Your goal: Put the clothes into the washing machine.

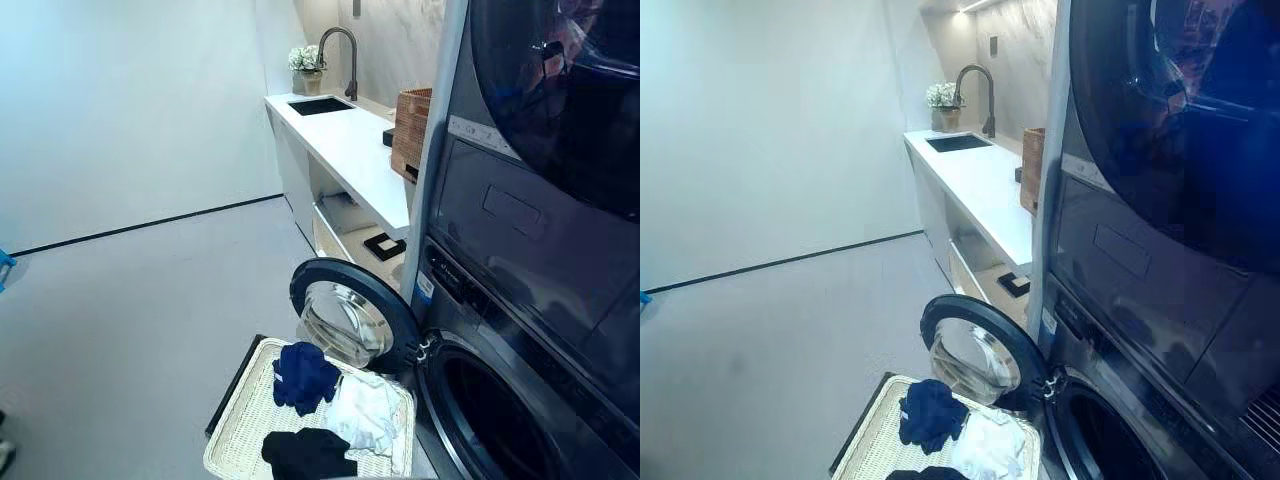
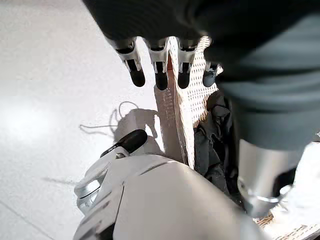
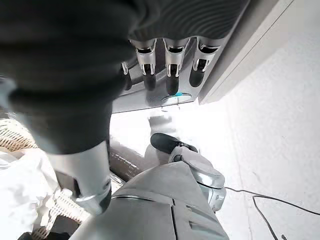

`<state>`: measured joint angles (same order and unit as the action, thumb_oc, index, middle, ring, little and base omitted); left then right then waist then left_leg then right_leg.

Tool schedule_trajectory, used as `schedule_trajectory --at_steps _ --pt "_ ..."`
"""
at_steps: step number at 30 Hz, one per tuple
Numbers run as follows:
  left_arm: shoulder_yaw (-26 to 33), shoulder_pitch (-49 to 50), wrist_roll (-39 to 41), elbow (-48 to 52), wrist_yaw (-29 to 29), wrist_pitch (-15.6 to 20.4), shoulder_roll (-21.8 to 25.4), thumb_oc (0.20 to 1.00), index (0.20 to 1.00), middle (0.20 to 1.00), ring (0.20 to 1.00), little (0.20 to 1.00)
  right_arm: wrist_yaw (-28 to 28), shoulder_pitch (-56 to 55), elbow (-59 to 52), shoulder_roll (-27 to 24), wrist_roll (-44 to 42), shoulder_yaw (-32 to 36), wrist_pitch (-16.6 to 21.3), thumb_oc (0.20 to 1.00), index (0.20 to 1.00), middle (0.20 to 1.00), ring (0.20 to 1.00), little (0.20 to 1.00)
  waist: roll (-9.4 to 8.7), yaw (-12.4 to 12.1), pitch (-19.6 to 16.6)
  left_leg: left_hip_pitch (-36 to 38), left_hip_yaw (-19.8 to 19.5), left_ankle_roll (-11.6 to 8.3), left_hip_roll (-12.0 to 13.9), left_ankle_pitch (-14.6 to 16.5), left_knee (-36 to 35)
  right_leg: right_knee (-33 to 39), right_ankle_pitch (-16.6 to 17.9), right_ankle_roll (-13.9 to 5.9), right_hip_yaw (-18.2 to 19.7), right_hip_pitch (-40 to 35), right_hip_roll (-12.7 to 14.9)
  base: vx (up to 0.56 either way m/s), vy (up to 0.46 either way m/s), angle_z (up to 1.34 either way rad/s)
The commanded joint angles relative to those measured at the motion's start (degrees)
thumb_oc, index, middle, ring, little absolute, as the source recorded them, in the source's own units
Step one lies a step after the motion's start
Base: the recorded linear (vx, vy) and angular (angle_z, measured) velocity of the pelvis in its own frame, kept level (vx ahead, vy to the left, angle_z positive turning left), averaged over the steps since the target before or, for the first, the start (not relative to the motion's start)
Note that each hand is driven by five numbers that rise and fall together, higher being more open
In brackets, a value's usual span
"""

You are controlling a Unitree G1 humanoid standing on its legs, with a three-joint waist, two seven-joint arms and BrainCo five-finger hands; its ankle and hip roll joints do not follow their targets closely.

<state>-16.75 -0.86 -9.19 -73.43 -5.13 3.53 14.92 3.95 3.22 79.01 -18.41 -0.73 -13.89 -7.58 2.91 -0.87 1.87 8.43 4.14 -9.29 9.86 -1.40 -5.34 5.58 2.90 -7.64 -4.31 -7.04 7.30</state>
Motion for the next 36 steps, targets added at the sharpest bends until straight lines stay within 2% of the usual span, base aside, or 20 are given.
schedule_trajectory --at_steps 1,9,25,29,36 --pt "-0.25 -4.38 0.71 -3.66 -1.08 -0.19 1.36 1.0 1.0 1.0 1.0 1.0 -0.09 5.25 3.51 1.6 -0.84 1.39 0.09 1.0 1.0 1.0 1.0 1.0 -3.45 -1.19 1.69 1.29 0.03 3.78 -2.84 1.13 0.34 -0.58 1.47 -1.1 -0.04 0.19 2.52 -0.26 -0.034 -0.53" --pt "-0.11 -4.24 1.02 -3.91 -1.07 -1.45 1.37 1.0 1.0 1.0 1.0 1.0 0.13 5.18 3.78 1.38 -0.5 1.58 0.29 1.0 1.0 1.0 1.0 1.0 -3.49 -1.21 1.92 1.27 0.13 3.87 -2.82 1.07 0.34 -0.58 1.54 -1.11 -0.02 0.19 2.53 0.0 0.0 0.0" --pt "0.61 -3.99 2.32 -4.07 0.16 -0.99 0.91 1.0 1.0 1.0 1.0 1.0 -0.17 4.69 3.35 1.8 -0.68 1.4 0.31 1.0 1.0 1.0 1.0 1.0 -3.52 -1.29 2.29 1.01 -0.12 3.81 -2.81 0.89 0.34 -0.58 1.64 -1.02 -0.26 0.35 2.65 0.01 0.0 0.0" --pt "1.62 -3.73 4.65 -3.53 1.11 0.41 1.13 1.0 1.0 1.0 1.0 1.0 0.12 4.5 3.1 1.27 -0.62 1.71 0.75 1.0 1.0 1.0 1.0 1.0 -3.38 -1.41 2.74 0.81 -0.2 3.61 -2.67 0.64 0.34 -0.58 1.79 -1.07 -0.51 0.48 2.66 0.06 0.003 0.0" --pt "2.94 -5.18 13.36 -0.19 5.98 6.69 2.38 1.0 1.0 1.0 1.0 1.0 0.32 5.9 0.97 -0.65 -3.52 1.74 1.92 1.0 1.0 1.0 1.0 1.0 -2.72 -1.6 5.78 -2.03 -0.42 3.55 -2.31 -0.64 0.34 -1.13 2.47 -0.88 -0.32 3.7 2.75 0.01 0.001 0.0"
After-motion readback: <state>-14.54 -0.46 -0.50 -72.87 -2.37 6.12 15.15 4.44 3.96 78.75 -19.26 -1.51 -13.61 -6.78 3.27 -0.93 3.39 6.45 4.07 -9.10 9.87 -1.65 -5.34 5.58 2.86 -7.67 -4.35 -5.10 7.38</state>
